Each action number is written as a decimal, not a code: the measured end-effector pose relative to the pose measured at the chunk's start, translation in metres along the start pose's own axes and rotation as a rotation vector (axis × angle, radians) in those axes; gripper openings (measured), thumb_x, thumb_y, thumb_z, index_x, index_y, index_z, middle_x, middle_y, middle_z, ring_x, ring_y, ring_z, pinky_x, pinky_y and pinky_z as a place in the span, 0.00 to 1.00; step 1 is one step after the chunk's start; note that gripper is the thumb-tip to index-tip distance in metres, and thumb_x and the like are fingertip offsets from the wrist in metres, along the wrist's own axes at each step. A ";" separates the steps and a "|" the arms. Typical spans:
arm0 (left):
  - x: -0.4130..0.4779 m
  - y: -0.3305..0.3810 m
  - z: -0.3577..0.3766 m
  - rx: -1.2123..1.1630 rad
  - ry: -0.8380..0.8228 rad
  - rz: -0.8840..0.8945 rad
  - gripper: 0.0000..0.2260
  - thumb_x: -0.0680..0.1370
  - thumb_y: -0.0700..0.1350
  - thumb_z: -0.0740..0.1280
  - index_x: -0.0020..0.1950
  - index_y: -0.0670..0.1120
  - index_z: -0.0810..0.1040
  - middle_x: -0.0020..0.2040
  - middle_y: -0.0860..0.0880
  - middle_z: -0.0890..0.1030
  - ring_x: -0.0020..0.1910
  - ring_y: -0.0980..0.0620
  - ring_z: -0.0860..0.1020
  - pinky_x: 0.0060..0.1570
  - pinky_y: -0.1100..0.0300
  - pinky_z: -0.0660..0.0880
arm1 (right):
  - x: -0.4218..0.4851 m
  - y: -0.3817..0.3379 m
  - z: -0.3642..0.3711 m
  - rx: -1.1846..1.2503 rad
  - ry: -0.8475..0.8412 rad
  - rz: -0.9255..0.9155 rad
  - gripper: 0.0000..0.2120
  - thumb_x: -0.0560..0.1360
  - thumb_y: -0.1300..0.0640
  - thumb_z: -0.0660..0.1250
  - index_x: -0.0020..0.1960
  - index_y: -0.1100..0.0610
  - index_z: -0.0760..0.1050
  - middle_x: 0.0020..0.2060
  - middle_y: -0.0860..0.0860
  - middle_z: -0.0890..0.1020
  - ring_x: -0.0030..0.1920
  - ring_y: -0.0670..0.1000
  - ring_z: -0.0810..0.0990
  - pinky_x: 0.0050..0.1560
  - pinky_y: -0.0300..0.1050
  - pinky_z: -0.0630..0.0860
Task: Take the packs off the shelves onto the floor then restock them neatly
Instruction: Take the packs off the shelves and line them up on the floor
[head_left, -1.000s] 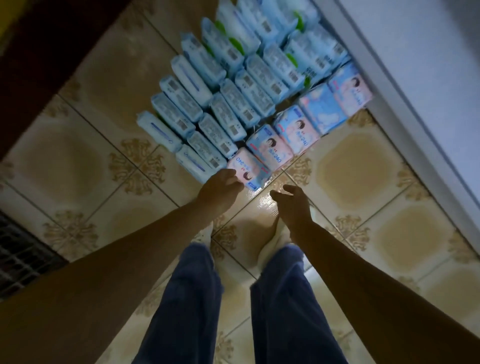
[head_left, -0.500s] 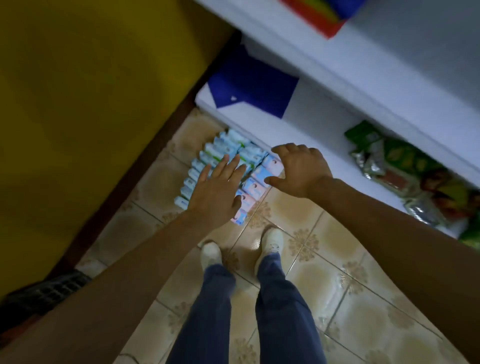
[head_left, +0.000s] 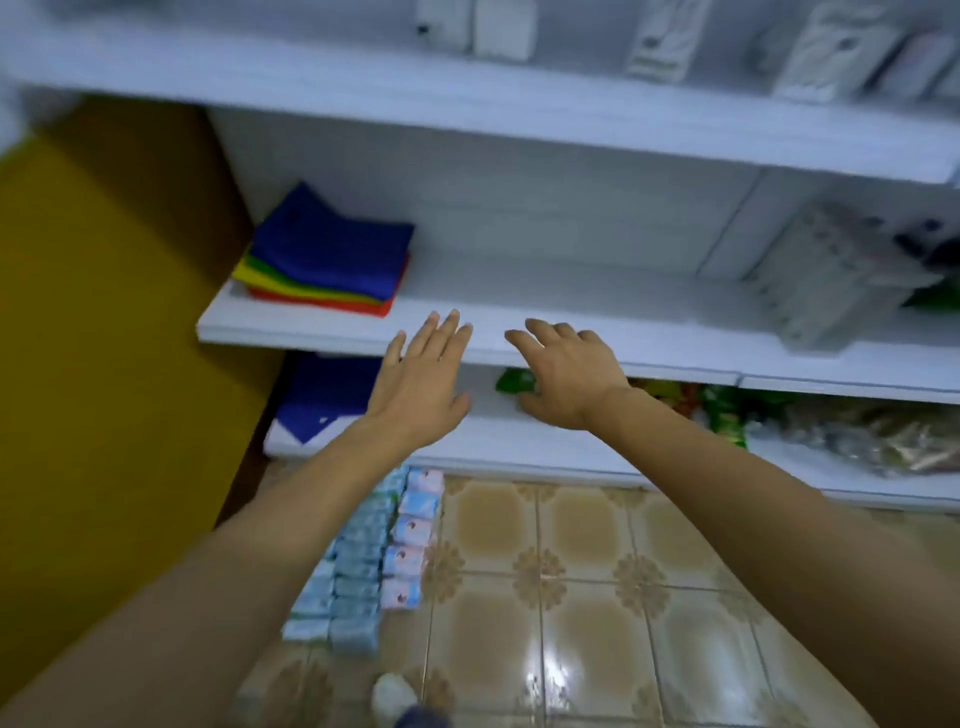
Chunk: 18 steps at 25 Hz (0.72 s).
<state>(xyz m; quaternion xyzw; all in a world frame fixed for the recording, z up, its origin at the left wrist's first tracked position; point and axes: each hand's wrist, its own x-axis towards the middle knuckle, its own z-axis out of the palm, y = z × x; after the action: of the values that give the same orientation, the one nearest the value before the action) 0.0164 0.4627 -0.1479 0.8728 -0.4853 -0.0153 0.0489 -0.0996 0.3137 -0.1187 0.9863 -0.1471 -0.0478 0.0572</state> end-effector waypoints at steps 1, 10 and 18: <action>0.005 0.029 -0.013 0.012 0.032 0.045 0.35 0.79 0.54 0.60 0.79 0.48 0.45 0.80 0.50 0.44 0.78 0.50 0.43 0.75 0.48 0.46 | -0.023 0.021 -0.012 -0.003 0.033 0.048 0.33 0.75 0.44 0.64 0.75 0.51 0.55 0.73 0.54 0.62 0.69 0.58 0.65 0.65 0.53 0.66; 0.006 0.305 -0.074 -0.029 0.232 0.354 0.37 0.78 0.58 0.60 0.79 0.49 0.44 0.80 0.51 0.43 0.78 0.51 0.43 0.76 0.47 0.45 | -0.258 0.195 -0.055 -0.060 0.176 0.347 0.36 0.75 0.41 0.64 0.76 0.52 0.52 0.76 0.54 0.58 0.73 0.57 0.61 0.70 0.54 0.61; 0.025 0.420 -0.104 0.004 0.349 0.446 0.37 0.78 0.58 0.61 0.79 0.48 0.45 0.80 0.50 0.42 0.78 0.51 0.42 0.75 0.47 0.42 | -0.335 0.286 -0.065 -0.094 0.284 0.435 0.34 0.74 0.39 0.62 0.75 0.52 0.57 0.76 0.55 0.56 0.75 0.56 0.56 0.73 0.55 0.55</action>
<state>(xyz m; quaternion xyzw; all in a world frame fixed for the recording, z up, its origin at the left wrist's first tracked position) -0.3178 0.2288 -0.0016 0.7339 -0.6497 0.1476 0.1322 -0.4925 0.1476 0.0078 0.9245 -0.3439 0.0976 0.1321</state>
